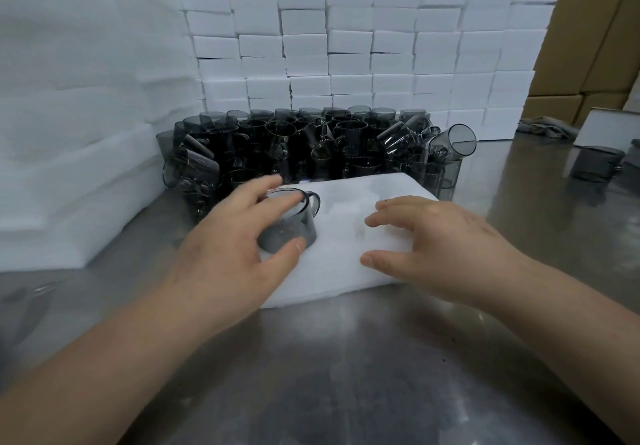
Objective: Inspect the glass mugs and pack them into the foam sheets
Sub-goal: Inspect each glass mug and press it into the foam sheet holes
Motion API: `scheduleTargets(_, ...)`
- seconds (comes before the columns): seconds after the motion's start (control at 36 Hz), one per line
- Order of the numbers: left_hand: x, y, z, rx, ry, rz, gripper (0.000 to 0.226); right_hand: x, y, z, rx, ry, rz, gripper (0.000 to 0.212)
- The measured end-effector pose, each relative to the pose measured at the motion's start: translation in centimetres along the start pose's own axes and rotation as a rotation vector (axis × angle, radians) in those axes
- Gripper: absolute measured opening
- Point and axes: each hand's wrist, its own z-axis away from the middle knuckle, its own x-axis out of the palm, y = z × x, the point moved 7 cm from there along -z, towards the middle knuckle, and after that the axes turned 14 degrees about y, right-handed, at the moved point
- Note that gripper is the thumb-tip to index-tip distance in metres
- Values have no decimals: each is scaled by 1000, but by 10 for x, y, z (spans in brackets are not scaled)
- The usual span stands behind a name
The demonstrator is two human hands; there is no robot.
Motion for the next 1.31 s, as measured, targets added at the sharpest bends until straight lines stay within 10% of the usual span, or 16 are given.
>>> scheduleTargets(1.31, 11, 1, -2, -55, -174, -191, 54, 1, -2, -1, 24, -3, -15, 56)
